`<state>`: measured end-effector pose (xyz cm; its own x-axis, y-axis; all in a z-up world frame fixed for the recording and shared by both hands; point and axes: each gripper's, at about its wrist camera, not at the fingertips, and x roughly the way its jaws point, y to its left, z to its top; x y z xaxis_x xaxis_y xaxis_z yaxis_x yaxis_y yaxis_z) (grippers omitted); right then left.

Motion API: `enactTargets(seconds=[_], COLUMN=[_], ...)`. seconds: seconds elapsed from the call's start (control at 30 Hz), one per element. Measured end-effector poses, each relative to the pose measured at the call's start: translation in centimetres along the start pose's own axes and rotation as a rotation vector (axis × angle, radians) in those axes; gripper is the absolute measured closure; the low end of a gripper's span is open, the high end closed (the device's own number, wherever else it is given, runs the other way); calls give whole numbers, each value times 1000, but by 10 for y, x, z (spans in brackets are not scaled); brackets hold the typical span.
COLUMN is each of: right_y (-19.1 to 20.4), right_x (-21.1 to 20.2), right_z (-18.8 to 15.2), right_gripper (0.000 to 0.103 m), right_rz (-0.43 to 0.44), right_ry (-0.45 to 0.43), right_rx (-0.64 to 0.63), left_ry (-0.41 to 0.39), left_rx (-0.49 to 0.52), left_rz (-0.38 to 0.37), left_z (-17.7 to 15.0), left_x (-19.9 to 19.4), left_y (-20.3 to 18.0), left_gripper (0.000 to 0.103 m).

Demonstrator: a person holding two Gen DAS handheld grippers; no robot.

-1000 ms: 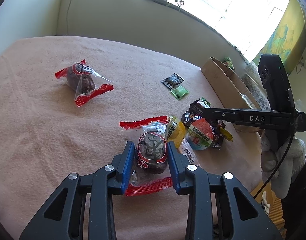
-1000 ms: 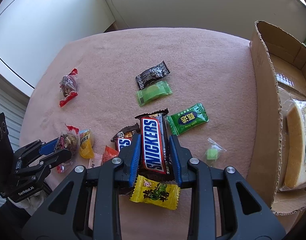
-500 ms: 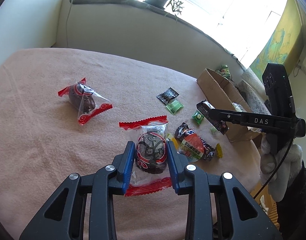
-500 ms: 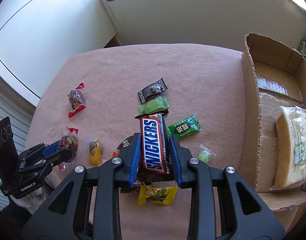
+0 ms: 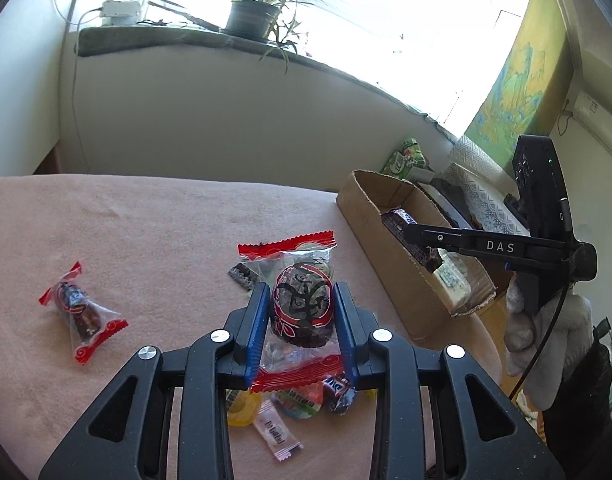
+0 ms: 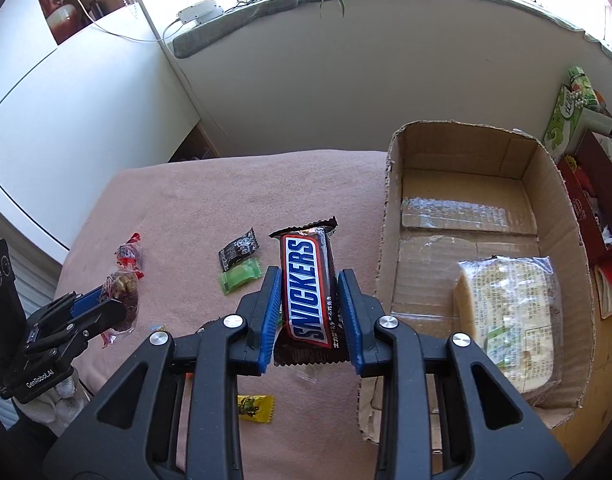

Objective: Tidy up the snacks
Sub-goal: 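Carry both candies into the cardboard box and open both tools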

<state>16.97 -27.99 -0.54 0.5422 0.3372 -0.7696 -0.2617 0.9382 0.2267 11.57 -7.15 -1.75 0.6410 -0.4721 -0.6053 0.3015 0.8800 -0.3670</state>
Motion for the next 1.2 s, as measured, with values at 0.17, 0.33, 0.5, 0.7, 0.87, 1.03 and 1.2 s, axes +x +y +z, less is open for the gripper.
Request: enactTargets(seconds=[0.17, 0.33, 0.5, 0.7, 0.87, 1.03, 1.2], right_y=[-29, -56, -80, -106, -123, -138, -150], right_x=[-5, -4, 3, 8, 16, 21, 25], right_z=[14, 24, 34, 44, 46, 46, 45], right_gripper=[73, 73, 73, 73, 73, 73, 73], right_rz=[-41, -76, -104, -133, -152, -153, -151], right_ry=[-24, -34, -27, -24, -12, -9, -6], right_rx=[34, 69, 94, 118, 135, 163, 187], left_ry=[0, 8, 27, 62, 88, 105, 122], left_rx=[40, 85, 115, 121, 140, 159, 172], left_rz=[-34, -56, -75, -109, -111, -107, -97], left_z=[20, 34, 43, 50, 53, 55, 56], left_x=[23, 41, 63, 86, 104, 120, 137], left_y=[-25, -48, -68, -83, -95, -108, -119], left_gripper=[73, 73, 73, 73, 73, 73, 73])
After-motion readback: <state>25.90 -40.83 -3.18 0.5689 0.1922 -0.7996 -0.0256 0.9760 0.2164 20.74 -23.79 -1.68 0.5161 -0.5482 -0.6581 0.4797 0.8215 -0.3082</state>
